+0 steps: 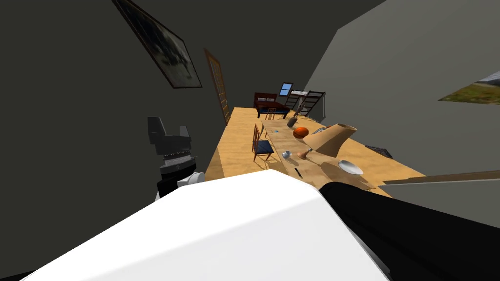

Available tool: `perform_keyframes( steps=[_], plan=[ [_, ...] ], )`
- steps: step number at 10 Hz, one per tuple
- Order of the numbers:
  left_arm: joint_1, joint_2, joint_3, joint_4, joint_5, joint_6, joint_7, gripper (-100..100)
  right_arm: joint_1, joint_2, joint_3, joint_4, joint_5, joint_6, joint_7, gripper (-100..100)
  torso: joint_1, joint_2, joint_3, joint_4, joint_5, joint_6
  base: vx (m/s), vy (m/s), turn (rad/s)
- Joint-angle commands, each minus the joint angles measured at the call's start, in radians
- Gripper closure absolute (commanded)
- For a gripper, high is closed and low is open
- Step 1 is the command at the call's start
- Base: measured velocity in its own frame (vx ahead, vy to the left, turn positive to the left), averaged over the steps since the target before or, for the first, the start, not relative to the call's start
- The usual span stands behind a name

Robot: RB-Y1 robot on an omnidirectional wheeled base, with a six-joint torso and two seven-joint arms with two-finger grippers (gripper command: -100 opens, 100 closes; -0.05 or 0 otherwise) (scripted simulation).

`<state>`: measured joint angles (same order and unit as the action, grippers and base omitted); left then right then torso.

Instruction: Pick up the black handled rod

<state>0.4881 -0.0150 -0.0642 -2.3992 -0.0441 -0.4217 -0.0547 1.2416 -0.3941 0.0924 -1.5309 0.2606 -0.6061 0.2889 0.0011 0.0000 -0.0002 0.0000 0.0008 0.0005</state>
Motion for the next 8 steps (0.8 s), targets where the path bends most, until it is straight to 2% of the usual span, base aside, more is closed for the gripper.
perform_keyframes(
  steps=[1,2,3,4,8],
  plan=[
    [0.0,0.0,0.0,0.0,0.0,0.0,0.0,0,0.016,-0.022,-0.002,0.05,0.016,0.005,0.004,-100,0.0,0.0,0.0,0.0,0.0,0.0,0.056,0.002,0.201],
    [0.0,0.0,0.0,0.0,0.0,0.0,0.0,0,0.028,-0.045,-0.004,0.082,0.03,0.018,0.005,-100,0.0,0.0,0.0,0.0,0.0,-0.001,0.086,-0.019,0.421],
    [0.0,0.0,0.0,0.0,0.0,0.0,0.0,0,0.028,-0.045,-0.004,0.099,0.03,0.018,0.005,-100,-0.002,-0.002,-0.001,0.0,0.0,-0.001,0.069,-0.038,0.153],
    [0.0,0.0,0.0,0.0,0.0,0.0,0.0,0,0.037,-0.069,-0.007,0.139,0.044,0.031,0.004,-100,-0.002,-0.001,-0.001,0.0,0.0,0.0,0.062,-0.053,0.205],
    [0.0,0.0,0.0,0.0,0.0,0.0,0.0,0,0.037,-0.164,-0.016,0.274,0.086,0.091,-0.003,-100,-0.008,-0.003,-0.001,0.0,-0.002,-0.001,0.076,-0.108,0.339]
  ],
)
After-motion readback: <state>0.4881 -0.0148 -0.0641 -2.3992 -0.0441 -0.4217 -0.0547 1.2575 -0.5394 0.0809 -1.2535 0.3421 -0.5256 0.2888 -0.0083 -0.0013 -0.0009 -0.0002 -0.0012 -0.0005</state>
